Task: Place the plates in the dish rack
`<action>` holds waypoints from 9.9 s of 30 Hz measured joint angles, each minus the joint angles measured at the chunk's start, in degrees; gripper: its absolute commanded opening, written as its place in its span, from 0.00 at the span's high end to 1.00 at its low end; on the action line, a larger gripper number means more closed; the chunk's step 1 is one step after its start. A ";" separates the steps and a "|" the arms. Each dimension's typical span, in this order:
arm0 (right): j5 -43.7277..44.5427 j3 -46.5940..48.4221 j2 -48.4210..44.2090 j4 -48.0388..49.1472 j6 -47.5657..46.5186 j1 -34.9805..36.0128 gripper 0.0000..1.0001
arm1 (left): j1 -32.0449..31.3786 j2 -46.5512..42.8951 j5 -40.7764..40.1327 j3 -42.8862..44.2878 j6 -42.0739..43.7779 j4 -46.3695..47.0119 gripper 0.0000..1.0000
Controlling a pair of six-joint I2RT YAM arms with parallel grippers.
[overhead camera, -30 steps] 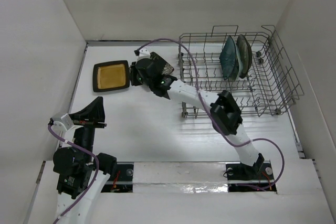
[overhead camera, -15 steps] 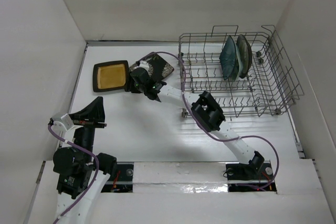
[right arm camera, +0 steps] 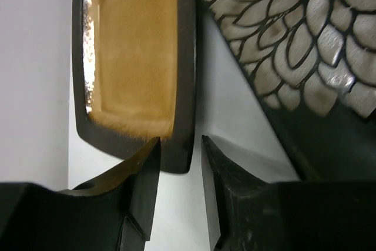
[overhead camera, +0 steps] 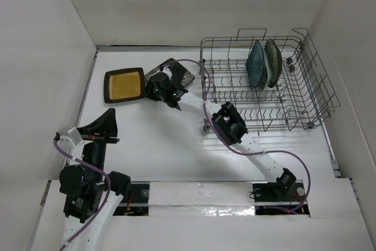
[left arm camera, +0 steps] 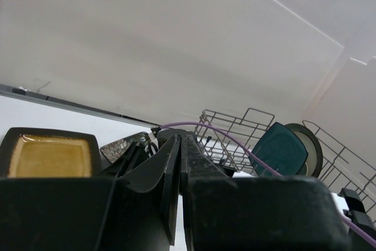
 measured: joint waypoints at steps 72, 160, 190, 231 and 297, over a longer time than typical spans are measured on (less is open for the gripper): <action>-11.37 -45.07 -26.93 25.83 -0.15 7.58 1.00 | 0.00 0.00 0.00 0.00 -0.24 -0.02 0.94; 33.66 -34.10 -52.33 -32.28 -55.15 -26.80 0.47 | -0.02 0.00 0.22 0.00 -0.26 -0.04 0.93; 22.16 -82.29 -99.16 9.88 -44.72 7.45 0.97 | 0.00 30.29 -2.60 2.14 -16.31 -1.01 1.00; 16.79 -94.07 -106.64 19.32 -38.16 4.59 0.81 | 3.50 106.62 0.96 23.10 -26.36 23.71 0.53; -11.98 -69.57 -68.37 13.49 -35.93 -9.62 0.08 | 11.61 34.99 9.97 -24.13 -33.70 26.67 1.00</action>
